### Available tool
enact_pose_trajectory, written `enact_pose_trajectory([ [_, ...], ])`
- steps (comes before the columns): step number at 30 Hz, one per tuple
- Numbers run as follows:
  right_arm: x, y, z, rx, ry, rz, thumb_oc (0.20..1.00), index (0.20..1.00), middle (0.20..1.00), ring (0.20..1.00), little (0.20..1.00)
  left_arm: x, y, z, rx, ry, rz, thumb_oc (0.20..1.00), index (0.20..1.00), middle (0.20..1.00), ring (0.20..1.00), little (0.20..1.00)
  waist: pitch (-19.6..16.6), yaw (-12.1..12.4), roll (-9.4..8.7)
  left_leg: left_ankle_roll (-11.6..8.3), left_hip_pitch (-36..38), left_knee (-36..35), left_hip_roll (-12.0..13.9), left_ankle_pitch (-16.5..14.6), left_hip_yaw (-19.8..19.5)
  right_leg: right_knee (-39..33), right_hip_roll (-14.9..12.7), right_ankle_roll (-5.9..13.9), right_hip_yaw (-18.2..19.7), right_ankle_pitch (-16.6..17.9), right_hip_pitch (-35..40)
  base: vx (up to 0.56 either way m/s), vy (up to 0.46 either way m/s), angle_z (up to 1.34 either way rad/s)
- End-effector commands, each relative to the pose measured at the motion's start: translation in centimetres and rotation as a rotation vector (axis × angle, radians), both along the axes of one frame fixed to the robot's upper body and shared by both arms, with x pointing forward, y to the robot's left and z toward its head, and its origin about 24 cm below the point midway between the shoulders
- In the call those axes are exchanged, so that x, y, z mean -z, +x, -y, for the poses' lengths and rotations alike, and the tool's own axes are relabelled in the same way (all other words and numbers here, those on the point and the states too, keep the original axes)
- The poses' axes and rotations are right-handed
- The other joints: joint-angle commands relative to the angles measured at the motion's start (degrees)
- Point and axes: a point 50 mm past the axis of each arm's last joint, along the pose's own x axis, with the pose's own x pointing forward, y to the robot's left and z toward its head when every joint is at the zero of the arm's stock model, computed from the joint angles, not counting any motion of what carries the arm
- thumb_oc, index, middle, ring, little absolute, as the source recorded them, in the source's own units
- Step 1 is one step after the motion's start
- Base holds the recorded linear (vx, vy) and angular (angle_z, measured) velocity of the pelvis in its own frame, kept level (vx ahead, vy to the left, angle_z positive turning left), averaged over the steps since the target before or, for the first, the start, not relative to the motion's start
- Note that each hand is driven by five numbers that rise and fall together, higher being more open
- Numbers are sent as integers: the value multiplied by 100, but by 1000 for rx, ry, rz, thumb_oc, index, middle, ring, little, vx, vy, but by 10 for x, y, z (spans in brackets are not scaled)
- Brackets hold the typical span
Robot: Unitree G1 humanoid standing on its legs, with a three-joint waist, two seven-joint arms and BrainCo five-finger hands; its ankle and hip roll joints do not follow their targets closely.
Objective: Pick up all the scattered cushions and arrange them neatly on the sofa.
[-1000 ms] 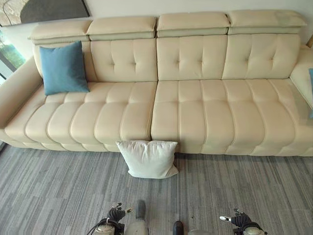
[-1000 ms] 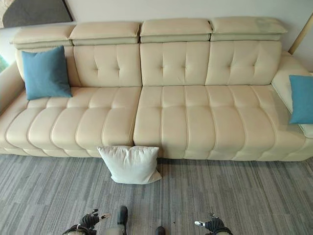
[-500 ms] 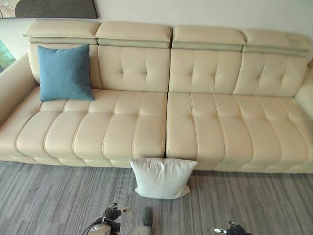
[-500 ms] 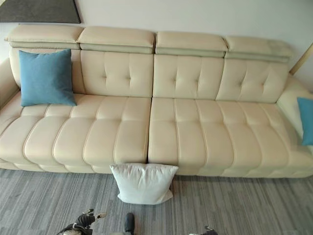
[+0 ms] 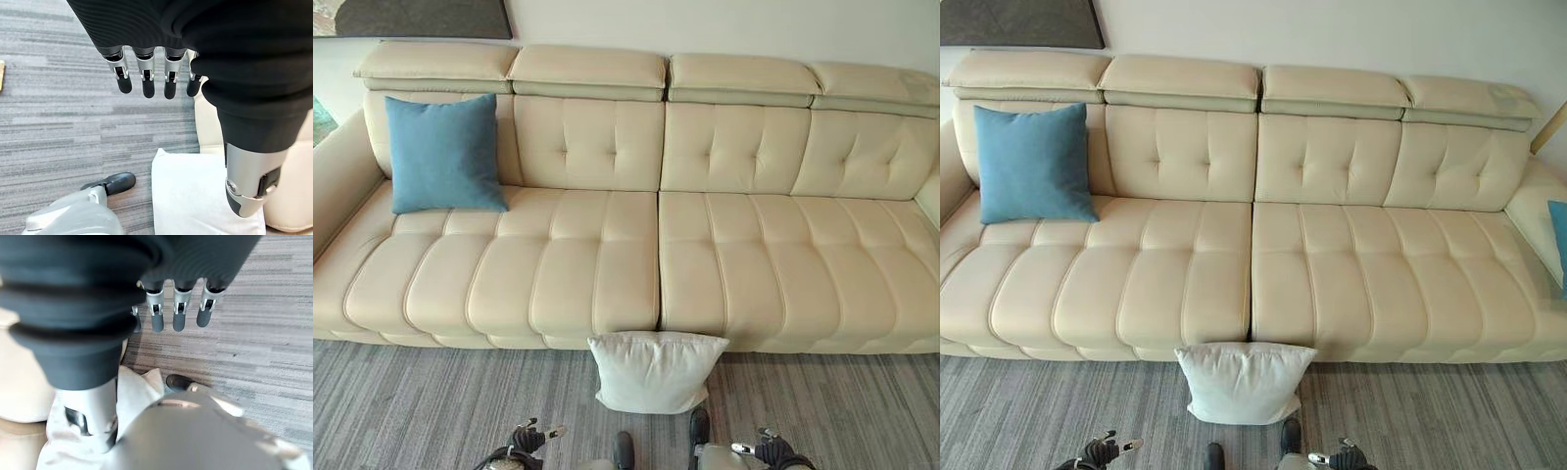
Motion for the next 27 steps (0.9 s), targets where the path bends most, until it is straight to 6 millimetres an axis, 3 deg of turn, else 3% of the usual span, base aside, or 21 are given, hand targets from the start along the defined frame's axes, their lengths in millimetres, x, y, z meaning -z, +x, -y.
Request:
enact_pose_trajectory([
  [1, -11, 19, 22, -42, -92, 61, 1000, 1000, 1000, 1000, 1000, -13, 37, 5, 71, 26, 116, 1000, 1000, 1000, 1000, 1000, 196, -79, 222, -596, 192, 22, 698, -355, -195, 25, 271, 11, 6, -471, 229, 82, -99, -2],
  [4, -15, 28, 25, -69, -117, 85, 1000, 1000, 1000, 1000, 1000, -13, 40, 8, 102, 38, 117, 1000, 1000, 1000, 1000, 1000, 263, -103, 306, -664, 127, 22, 759, -325, -249, -38, 326, -34, 32, -516, 269, 78, -98, -1],
  [5, -16, 31, 29, -123, -108, 53, 1000, 1000, 1000, 1000, 1000, -36, 69, -34, 117, 159, 92, 1000, 1000, 1000, 1000, 1000, 168, -275, 370, -721, 171, 22, 804, -340, -178, -63, 358, -12, 117, -531, 276, 75, -63, -2],
  [6, -17, 27, 32, -89, -163, 101, 1000, 1000, 1000, 1000, 1000, -107, 139, 0, 230, 147, 723, 1000, 1000, 1000, 1000, 1000, 227, -217, 360, -722, 125, 22, 795, -347, -200, -30, 340, -20, 70, -522, 233, 38, -40, 8],
  [7, -20, 36, 29, -92, -144, 114, 1000, 1000, 1000, 1000, 1000, -18, 36, -23, 11, 100, 87, 1000, 1000, 1000, 1000, 1000, 304, -167, 374, -713, 17, 22, 801, -301, -204, 2, 349, -34, 89, -516, 129, -227, -74, -1],
  [8, -32, 67, 23, -123, -152, 198, 1000, 1000, 1000, 1000, 1000, -28, 64, -14, 31, 100, 159, 1000, 1000, 1000, 1000, 1000, 535, -199, 380, -736, -242, 22, 822, -207, -187, 129, 365, -58, 153, -524, -243, -297, -46, -26],
  [10, -50, 97, 27, -121, -191, 300, 1000, 1000, 1000, 1000, 1000, -39, 76, -23, 30, 149, 222, 1000, 1000, 1000, 1000, 1000, 816, -95, 437, -723, -792, 222, 818, -96, -215, 446, 331, -100, 196, -507, -821, -414, -34, -49],
  [12, -106, 166, 34, -137, -299, 549, 1000, 1000, 1000, 1000, 1000, -67, 92, -62, -48, 279, 312, 1000, 1000, 1000, 1000, 1000, 1143, 29, 482, -735, -1991, 868, 837, -71, -340, 1148, 225, -143, 231, -551, -1941, -361, -39, -2],
  [13, -106, 166, 34, -137, -299, 550, 1000, 1000, 1000, 1000, 1000, -67, 93, -62, -48, 279, 312, 1000, 1000, 1000, 1000, 1000, 1137, 28, 482, -735, -2001, 873, 837, -73, -340, 1153, 224, -143, 231, -552, -1951, -114, -4, 28],
  [16, -148, 201, 43, -84, -358, 700, 1000, 1000, 1000, 1000, 1000, -94, 110, -89, -77, 372, 363, 1000, 1000, 1000, 1000, 1000, 1302, 27, 505, -752, -2566, 1141, 822, -60, -346, 1431, 190, -142, 251, -565, -2504, -77, 32, 35],
  [19, -168, 219, 38, -31, -344, 787, 1000, 1000, 1000, 1000, 1000, -106, 118, -98, -112, 392, 394, 1000, 1000, 1000, 1000, 1000, 1414, 16, 539, -744, -2979, 1288, 782, -66, -350, 1615, 161, -131, 290, -570, -2935, -40, 68, 6],
  [24, -160, 219, 15, -64, -315, 794, 1000, 1000, 1000, 1000, 1000, -92, 117, -77, -105, 349, 393, 1000, 1000, 1000, 1000, 1000, 1492, 14, 562, -705, -3099, 1260, 682, -102, -398, 1595, 132, -119, 343, -560, -3068, 25, 57, 5],
  [27, -171, 226, 7, -77, -309, 859, 1000, 1000, 1000, 1000, 1000, -96, 125, -70, -132, 347, 456, 1000, 1000, 1000, 1000, 1000, 1626, 25, 504, -692, -3249, 1322, 634, -149, -415, 1578, 97, -81, 361, -515, -3184, 0, 29, 2],
])
